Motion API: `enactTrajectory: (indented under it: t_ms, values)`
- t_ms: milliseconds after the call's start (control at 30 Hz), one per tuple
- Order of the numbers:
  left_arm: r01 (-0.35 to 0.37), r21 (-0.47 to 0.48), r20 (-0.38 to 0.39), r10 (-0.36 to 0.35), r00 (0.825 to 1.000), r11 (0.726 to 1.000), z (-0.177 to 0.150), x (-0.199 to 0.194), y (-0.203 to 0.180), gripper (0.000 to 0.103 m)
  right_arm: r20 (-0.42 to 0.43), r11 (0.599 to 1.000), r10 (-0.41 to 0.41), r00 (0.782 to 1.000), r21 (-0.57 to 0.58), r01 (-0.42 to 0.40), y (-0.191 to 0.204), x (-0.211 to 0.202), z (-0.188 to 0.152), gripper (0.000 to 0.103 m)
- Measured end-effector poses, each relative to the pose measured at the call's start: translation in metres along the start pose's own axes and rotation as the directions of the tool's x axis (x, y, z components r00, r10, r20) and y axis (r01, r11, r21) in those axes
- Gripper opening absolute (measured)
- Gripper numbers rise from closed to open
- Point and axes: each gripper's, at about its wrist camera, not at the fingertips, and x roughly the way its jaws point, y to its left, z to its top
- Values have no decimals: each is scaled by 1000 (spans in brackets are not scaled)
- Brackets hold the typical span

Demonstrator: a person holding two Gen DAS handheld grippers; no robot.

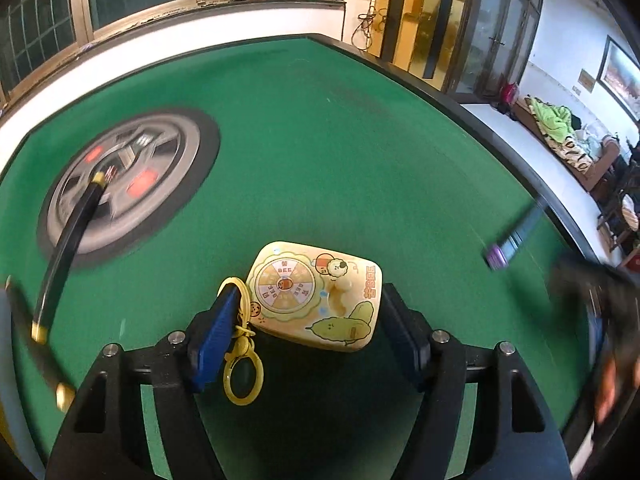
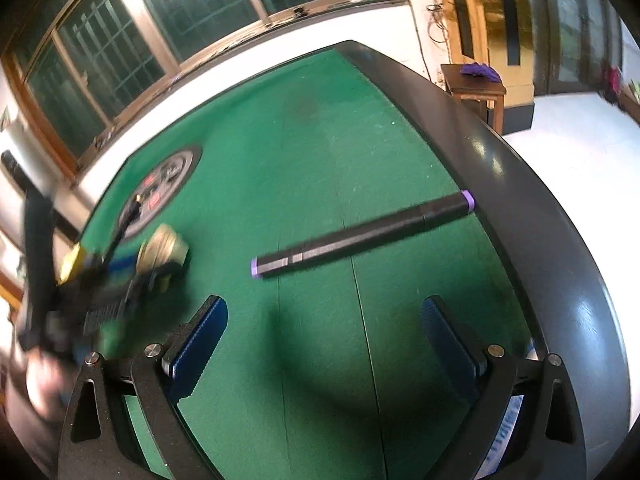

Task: Organize rigid objects
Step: 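Grasp the purple-capped black marker with the right tool while the left tool holds the toy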

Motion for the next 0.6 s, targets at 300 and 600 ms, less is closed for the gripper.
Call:
enactTrajectory:
  t_ms: [300,600]
  values:
    - [52,-152,-24,-56,998,987,-59,-55,30,69,-53,997,-78,996,-4,78,15,45,49,93]
    - [64,-194,-17,-68,998,979,-75,-68,35,69,-136,963,-25,990,-269,-12,86,70,36,20]
